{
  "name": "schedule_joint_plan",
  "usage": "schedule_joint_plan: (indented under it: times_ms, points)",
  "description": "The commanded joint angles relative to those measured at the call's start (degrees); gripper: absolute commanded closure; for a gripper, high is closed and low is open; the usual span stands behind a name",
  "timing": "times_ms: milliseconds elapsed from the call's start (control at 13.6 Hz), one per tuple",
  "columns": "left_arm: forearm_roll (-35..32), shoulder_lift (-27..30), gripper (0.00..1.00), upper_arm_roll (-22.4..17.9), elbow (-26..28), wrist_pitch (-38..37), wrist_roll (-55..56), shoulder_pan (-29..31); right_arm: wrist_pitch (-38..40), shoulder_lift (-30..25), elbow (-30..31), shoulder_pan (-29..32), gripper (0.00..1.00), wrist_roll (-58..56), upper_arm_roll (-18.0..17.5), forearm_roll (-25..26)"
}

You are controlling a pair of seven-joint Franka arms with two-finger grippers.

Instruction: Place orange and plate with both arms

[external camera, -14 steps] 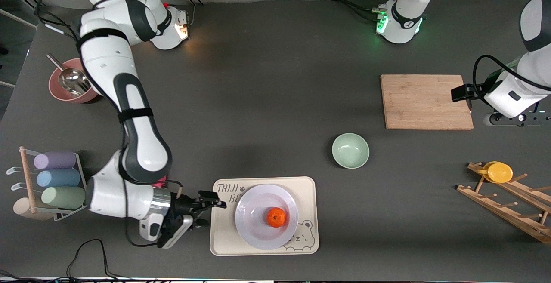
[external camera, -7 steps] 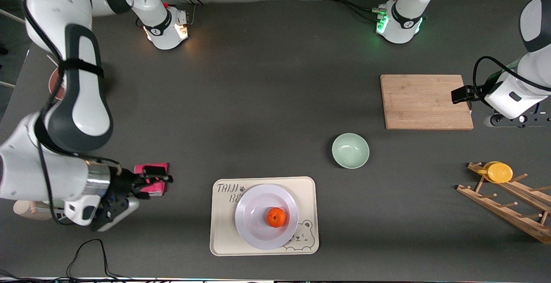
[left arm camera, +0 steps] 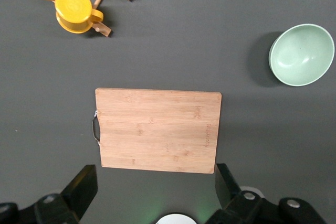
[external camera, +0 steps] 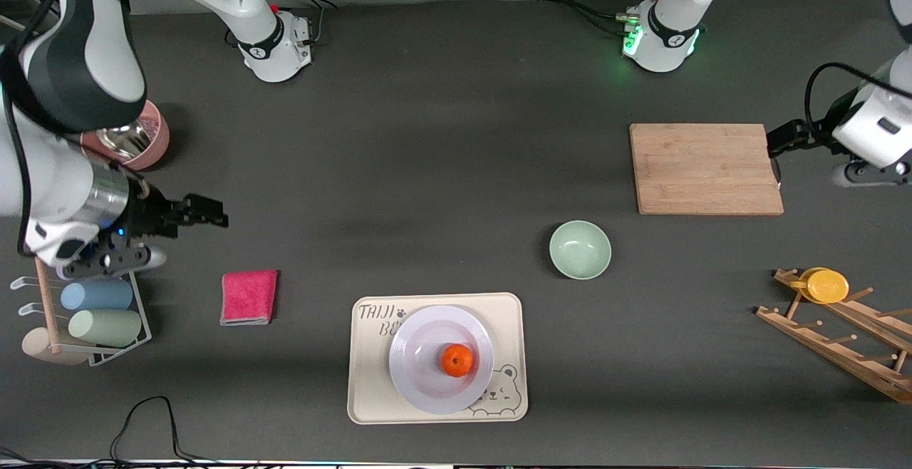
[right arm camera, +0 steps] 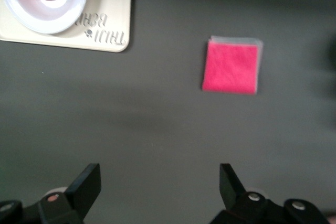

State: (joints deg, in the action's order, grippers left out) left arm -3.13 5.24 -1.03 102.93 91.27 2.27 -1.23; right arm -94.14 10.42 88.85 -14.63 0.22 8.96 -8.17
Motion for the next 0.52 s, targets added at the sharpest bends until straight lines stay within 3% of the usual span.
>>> schedule_joint_plan:
  times_ms: [0,295,442]
  points:
    - [-0.1,3.0,0.00,1.7,2.8,1.6,0.4,3.1,-1.3,-7.5,6.9,-0.4,0.00,3.0,0.6,2.3]
    - [0.0,2.7,0.00,2.3,1.7,0.0,-0.4,4.3,-0.2,-9.0,4.2,-0.4,0.00,2.4,5.2,3.8]
    - [0.1,2.5,0.00,2.5,1.5,0.0,-0.3,4.6,-0.1,-10.0,4.6,-0.7,0.00,2.6,5.5,3.9]
